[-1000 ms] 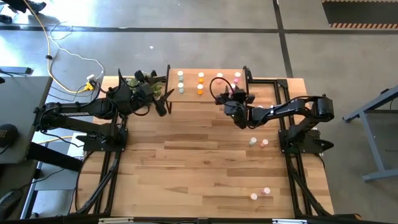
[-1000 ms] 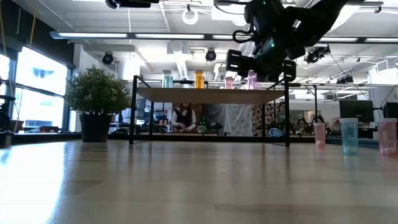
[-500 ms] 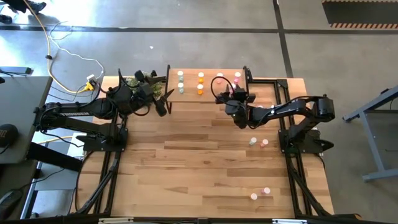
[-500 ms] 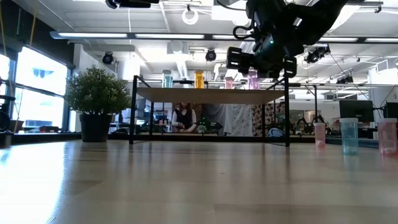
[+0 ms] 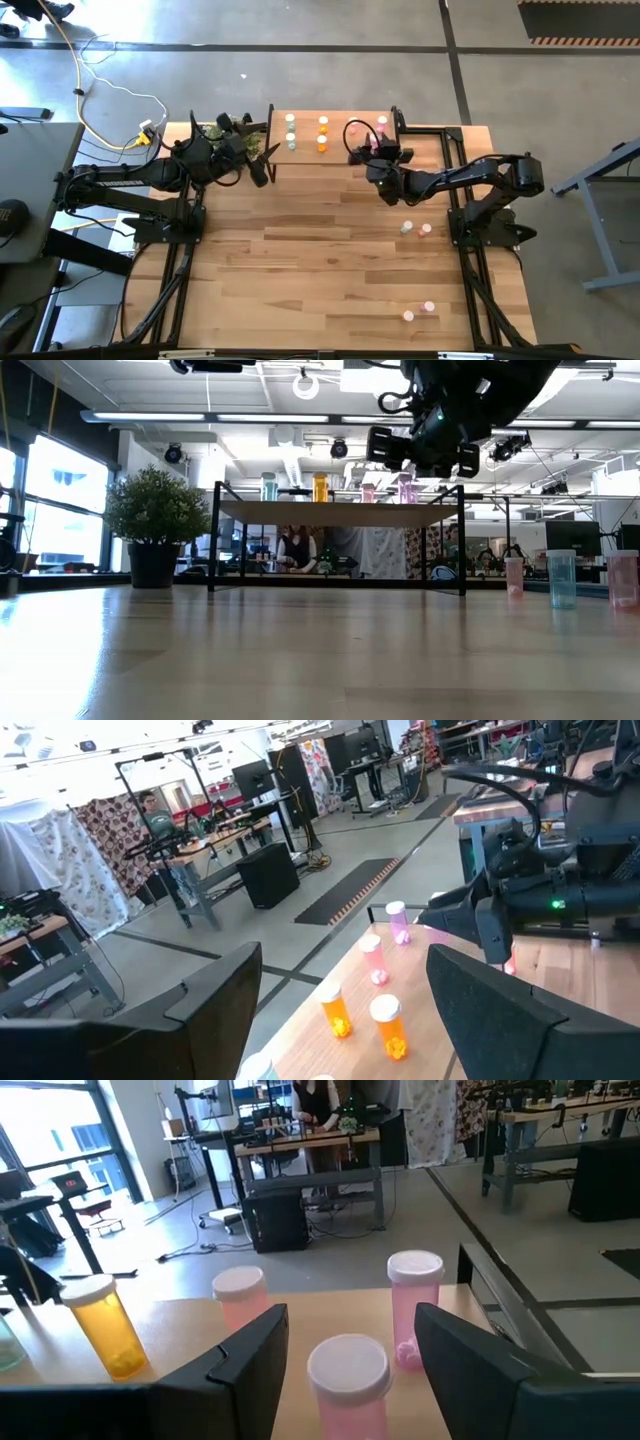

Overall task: Pick and place medicine bottles onto shelf by color
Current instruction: Put the left violet pill bottle on the shelf aligned with the other violet pill bottle

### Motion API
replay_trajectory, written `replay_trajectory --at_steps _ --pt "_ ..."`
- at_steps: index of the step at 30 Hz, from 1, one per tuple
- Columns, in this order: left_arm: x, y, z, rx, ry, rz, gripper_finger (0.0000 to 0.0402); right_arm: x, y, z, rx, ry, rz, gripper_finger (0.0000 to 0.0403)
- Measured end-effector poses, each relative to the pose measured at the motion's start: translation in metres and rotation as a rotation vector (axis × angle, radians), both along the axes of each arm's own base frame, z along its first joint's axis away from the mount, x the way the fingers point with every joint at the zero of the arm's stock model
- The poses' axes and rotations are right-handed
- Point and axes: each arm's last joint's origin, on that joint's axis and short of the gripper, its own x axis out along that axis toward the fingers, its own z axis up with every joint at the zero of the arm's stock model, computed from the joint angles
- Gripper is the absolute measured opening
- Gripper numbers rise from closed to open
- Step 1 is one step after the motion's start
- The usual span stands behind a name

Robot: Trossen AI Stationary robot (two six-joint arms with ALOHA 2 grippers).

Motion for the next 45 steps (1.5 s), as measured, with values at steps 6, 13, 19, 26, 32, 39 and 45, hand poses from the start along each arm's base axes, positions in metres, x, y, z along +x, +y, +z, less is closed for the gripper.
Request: replay_trajectory --at_steps 6,13,19,26,32,39,45 --pt "0.0 0.0 0.0 0.0 0.0 0.0 0.0275 0.001 0.0 0.009 -0.01 0.02 0.01 0.0211" --pt "0.0 0.0 0.0 -0.007 -0.012 0.001 0.0275 0.011 0.0 0.053 -0.058 0.074 0.037 0.0211" --pt "0.0 0.0 0.0 -0.024 -0.025 0.002 0.0275 0.003 0.007 0.102 -0.067 0.097 0.084 0.0211" --pt "0.0 0.0 0.0 -0.051 -0.049 -0.003 0.0275 -0.025 0.001 0.151 0.04 0.114 0.242 0.0211" --pt "0.0 0.0 0.0 -0.097 -0.093 -0.003 0.0275 -0.051 -0.021 0.205 0.183 0.139 0.361 0.0211" --pt "0.0 0.0 -0.002 -0.15 -0.12 0.001 0.0275 -0.068 -0.042 0.236 0.429 0.155 0.422 0.0211" --pt "-0.001 0.0 -0.008 -0.178 -0.072 0.007 0.0275 -0.056 -0.059 0.22 0.655 0.163 0.443 0.0211"
